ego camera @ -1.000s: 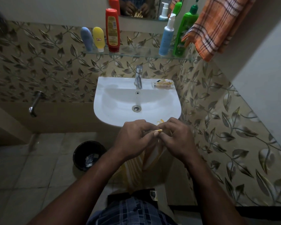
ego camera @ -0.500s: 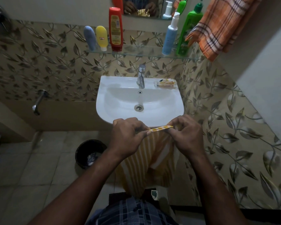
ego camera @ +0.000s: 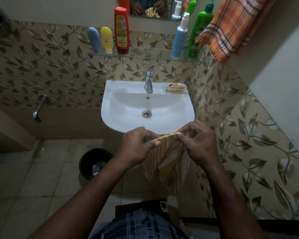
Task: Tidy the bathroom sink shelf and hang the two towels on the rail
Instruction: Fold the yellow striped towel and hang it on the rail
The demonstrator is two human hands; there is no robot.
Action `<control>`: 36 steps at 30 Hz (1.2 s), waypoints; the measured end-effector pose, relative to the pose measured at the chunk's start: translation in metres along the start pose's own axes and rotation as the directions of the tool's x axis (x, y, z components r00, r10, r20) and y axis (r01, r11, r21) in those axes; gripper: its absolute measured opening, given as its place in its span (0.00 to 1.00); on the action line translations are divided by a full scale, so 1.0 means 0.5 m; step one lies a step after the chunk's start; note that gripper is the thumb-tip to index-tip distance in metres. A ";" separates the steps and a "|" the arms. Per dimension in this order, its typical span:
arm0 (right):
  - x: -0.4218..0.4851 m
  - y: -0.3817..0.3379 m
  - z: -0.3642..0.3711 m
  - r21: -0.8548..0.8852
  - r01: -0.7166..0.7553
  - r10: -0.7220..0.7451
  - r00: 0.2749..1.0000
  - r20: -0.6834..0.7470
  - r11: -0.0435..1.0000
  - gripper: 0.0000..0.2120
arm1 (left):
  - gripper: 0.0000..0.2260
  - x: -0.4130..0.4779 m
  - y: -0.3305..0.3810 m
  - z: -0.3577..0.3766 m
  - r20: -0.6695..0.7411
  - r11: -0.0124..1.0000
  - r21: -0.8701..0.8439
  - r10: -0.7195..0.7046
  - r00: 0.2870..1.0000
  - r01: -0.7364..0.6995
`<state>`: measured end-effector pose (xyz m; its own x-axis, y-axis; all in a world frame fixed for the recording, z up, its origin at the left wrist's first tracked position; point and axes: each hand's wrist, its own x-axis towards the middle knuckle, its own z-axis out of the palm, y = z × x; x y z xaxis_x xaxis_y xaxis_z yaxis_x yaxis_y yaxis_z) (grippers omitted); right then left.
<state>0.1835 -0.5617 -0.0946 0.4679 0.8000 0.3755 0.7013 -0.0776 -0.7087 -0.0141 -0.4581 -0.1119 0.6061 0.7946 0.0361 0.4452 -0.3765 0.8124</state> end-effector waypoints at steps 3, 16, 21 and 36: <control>-0.002 -0.001 -0.002 0.031 0.001 -0.001 1.000 0.002 1.000 0.09 | 0.05 -0.001 0.001 -0.003 0.132 0.985 -0.152 -0.059 0.990 0.079; 0.000 -0.006 -0.012 0.032 -0.011 0.010 0.999 0.030 0.999 0.08 | 0.09 -0.001 0.011 -0.008 0.002 0.963 -0.254 -0.097 0.995 0.095; 0.000 -0.005 -0.011 0.029 -0.001 0.000 0.999 0.039 1.000 0.08 | 0.10 0.003 0.016 -0.017 -0.054 0.972 -0.214 -0.108 0.993 0.094; 0.007 0.008 -0.015 -0.018 -0.052 0.051 0.996 -0.070 0.998 0.11 | 0.05 -0.004 0.038 -0.012 0.042 0.849 -0.515 -0.115 0.993 0.120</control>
<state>0.1920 -0.5636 -0.0920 0.5394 0.7516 0.3797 0.6855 -0.1302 -0.7163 -0.0109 -0.4641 -0.0928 0.5785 0.8115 -0.0820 0.1116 0.0208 0.9935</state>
